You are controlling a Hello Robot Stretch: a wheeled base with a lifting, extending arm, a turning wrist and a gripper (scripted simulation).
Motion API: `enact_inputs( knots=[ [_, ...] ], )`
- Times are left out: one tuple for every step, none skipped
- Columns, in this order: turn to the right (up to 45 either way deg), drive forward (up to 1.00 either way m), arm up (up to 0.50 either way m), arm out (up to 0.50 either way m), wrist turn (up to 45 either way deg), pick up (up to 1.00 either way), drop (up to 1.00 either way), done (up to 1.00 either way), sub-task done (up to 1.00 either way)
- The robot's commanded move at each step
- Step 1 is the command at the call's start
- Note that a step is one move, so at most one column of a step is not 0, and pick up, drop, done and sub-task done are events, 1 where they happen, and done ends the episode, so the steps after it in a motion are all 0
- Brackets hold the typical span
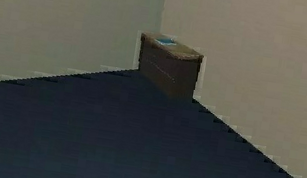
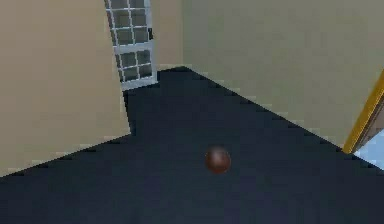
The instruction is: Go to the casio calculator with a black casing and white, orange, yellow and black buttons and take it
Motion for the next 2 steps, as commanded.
enact_inputs(
  knots=[
    [-21.0,0.00,0.00,0.00,0.0,0.00,0.00,0.00,0.00],
    [0.0,0.10,0.00,0.00,0.0,0.00,0.00,0.00,0.00]
  ],
)
